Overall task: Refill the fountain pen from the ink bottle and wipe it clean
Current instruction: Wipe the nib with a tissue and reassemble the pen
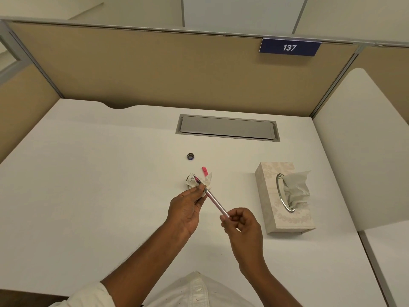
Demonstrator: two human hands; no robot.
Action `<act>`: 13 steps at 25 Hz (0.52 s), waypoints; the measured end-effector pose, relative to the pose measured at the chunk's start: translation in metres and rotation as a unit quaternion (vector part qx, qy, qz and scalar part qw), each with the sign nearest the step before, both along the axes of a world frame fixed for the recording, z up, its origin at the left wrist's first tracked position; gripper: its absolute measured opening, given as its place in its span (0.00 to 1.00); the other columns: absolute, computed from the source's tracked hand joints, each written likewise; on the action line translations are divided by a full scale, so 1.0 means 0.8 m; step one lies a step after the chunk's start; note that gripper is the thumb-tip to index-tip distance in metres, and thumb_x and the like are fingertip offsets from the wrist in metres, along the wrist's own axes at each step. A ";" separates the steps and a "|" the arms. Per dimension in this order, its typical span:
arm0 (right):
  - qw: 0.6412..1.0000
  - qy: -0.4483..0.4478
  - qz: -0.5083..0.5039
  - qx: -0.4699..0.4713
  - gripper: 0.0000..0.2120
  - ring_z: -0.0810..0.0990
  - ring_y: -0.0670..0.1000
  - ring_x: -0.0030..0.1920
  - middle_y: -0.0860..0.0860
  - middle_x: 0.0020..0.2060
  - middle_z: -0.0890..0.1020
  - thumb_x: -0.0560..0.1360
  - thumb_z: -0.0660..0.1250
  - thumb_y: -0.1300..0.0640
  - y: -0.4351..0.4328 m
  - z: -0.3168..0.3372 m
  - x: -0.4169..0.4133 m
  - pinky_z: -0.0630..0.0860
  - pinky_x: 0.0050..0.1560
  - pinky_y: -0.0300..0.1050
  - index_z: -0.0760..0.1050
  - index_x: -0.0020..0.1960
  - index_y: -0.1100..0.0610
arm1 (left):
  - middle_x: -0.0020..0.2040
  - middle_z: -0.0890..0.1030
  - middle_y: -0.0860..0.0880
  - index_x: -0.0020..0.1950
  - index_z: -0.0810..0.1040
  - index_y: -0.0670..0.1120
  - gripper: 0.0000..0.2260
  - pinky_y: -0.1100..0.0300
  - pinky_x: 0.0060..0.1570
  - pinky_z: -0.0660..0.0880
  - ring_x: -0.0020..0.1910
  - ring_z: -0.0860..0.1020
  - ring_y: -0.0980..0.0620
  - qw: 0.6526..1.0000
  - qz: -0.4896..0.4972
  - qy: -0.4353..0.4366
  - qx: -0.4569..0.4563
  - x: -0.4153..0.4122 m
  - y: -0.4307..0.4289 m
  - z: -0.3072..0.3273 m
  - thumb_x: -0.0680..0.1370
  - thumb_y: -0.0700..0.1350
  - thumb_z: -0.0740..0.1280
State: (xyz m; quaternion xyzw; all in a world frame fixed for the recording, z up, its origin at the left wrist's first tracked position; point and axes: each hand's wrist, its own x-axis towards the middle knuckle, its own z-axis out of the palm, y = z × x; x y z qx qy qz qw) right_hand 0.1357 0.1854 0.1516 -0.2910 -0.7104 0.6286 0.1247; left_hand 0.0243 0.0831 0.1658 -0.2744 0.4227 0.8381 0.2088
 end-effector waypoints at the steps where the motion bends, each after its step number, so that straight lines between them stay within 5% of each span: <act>1: 1.000 -0.008 -0.002 -0.020 0.05 0.82 0.50 0.37 0.51 0.33 0.83 0.75 0.68 0.54 -0.001 0.000 -0.001 0.79 0.40 0.43 0.78 0.40 0.52 | 0.43 0.83 0.42 0.43 0.81 0.35 0.03 0.57 0.50 0.79 0.47 0.81 0.47 1.000 -0.001 0.002 0.003 0.000 0.001 0.000 0.71 0.32 0.68; 4: 0.996 -0.075 0.019 -0.054 0.24 0.82 0.47 0.34 0.51 0.30 0.84 0.78 0.52 0.41 -0.002 0.002 -0.003 0.76 0.39 0.42 0.79 0.39 0.54 | 0.44 0.83 0.42 0.45 0.80 0.34 0.04 0.59 0.47 0.80 0.46 0.81 0.48 1.000 0.000 0.002 0.001 -0.002 0.002 0.000 0.72 0.31 0.68; 6: 0.996 -0.064 0.027 -0.054 0.20 0.83 0.46 0.36 0.50 0.35 0.84 0.75 0.55 0.38 -0.003 0.001 -0.002 0.78 0.39 0.41 0.77 0.44 0.51 | 0.43 0.83 0.43 0.48 0.79 0.33 0.06 0.60 0.47 0.80 0.45 0.81 0.49 1.000 0.002 -0.001 0.002 -0.002 0.002 -0.001 0.72 0.31 0.68; 9: 1.000 -0.009 0.016 -0.006 0.09 0.83 0.47 0.40 0.49 0.39 0.82 0.72 0.72 0.51 -0.002 -0.002 0.001 0.81 0.42 0.42 0.74 0.48 0.48 | 0.43 0.83 0.42 0.48 0.79 0.33 0.06 0.60 0.46 0.80 0.46 0.81 0.48 1.000 0.001 -0.003 0.002 -0.001 0.003 -0.002 0.72 0.31 0.68; 12: 0.999 0.015 -0.003 -0.038 0.03 0.83 0.50 0.37 0.51 0.34 0.83 0.74 0.69 0.57 0.000 -0.002 0.000 0.80 0.39 0.44 0.77 0.43 0.53 | 0.41 0.83 0.43 0.47 0.79 0.33 0.05 0.60 0.44 0.80 0.45 0.81 0.49 1.000 -0.002 -0.003 0.002 -0.001 0.003 -0.002 0.72 0.31 0.68; 13: 0.999 -0.001 0.000 -0.052 0.08 0.83 0.49 0.35 0.52 0.33 0.84 0.77 0.66 0.54 -0.001 -0.003 -0.001 0.78 0.38 0.42 0.78 0.41 0.55 | 0.40 0.84 0.44 0.46 0.80 0.34 0.04 0.61 0.44 0.80 0.45 0.81 0.49 1.000 -0.005 -0.002 0.003 -0.001 0.003 -0.002 0.72 0.31 0.68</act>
